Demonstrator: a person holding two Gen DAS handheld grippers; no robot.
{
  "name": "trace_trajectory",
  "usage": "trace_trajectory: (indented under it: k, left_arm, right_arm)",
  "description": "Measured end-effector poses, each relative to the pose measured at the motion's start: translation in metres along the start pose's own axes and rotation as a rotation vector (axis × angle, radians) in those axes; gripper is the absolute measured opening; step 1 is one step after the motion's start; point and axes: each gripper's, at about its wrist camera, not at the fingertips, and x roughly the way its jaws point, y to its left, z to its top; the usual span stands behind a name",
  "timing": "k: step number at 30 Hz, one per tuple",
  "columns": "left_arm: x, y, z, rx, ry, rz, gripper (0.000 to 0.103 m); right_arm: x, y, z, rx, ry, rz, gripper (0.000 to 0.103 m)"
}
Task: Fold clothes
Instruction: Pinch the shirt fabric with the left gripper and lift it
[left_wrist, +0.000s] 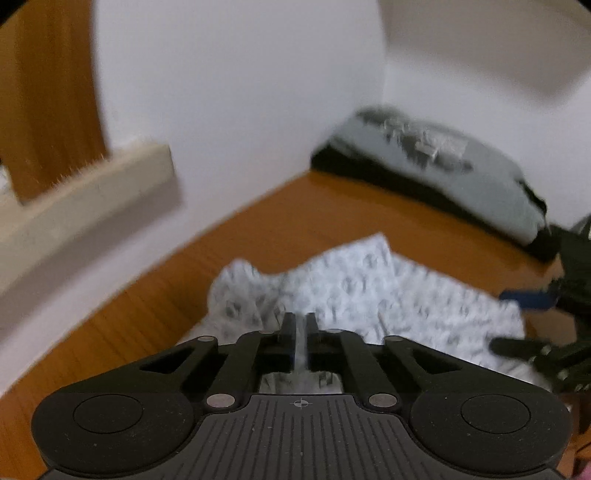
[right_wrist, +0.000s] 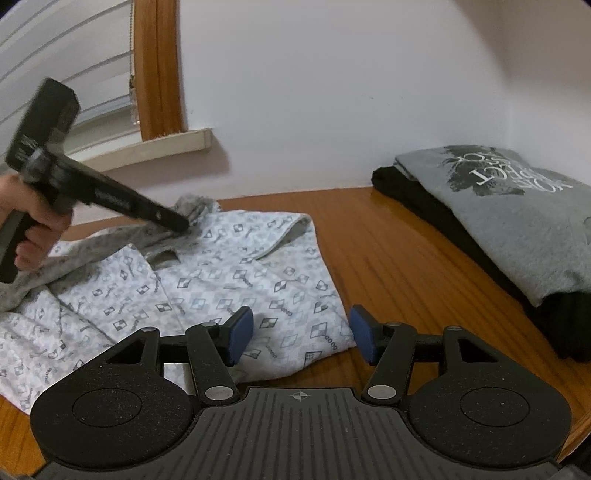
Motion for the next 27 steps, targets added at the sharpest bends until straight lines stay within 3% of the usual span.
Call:
trace_trajectory:
  k: [2,6,7,10,11,15,18,23,25,27]
  left_arm:
    - [-0.005,0.002,0.002,-0.004,-0.025,0.036,0.05]
    - [0.014,0.007,-0.001,0.018,0.029,0.078,0.049]
    - [0.019,0.008,-0.002,0.027,0.042,0.089,0.045]
    - [0.025,0.009,-0.006,0.03,0.031,0.097,0.01]
    - [0.023,0.008,-0.007,0.035,0.02,0.085,0.005]
    - [0.015,0.006,-0.007,0.067,0.012,0.041,0.005]
    - [0.024,0.004,-0.01,0.103,0.06,0.03,0.017]
    - [0.017,0.01,-0.008,0.054,-0.007,-0.004,0.039]
    - [0.015,0.014,-0.003,0.025,-0.027,-0.026,0.045]
    - [0.017,0.018,0.002,0.018,-0.022,-0.001,0.051]
  right_arm:
    - [0.0,0.0,0.0,-0.001,-0.001,0.001,0.058]
    - [0.0,0.0,-0.001,0.001,-0.003,0.006,0.058]
    - [-0.001,0.0,-0.001,0.001,-0.004,0.007,0.058]
    - [-0.001,0.002,-0.002,-0.015,-0.005,0.001,0.058]
    - [-0.001,0.003,-0.002,-0.023,-0.004,-0.003,0.058]
    - [-0.001,0.003,-0.003,-0.024,-0.004,-0.004,0.058]
    - [-0.001,0.002,-0.002,-0.016,-0.003,-0.004,0.058]
    - [-0.002,0.006,-0.003,-0.033,0.0,-0.027,0.063]
    - [-0.002,-0.001,-0.002,0.02,-0.003,-0.007,0.063]
    - [-0.003,-0.01,-0.001,0.081,-0.006,0.016,0.063]
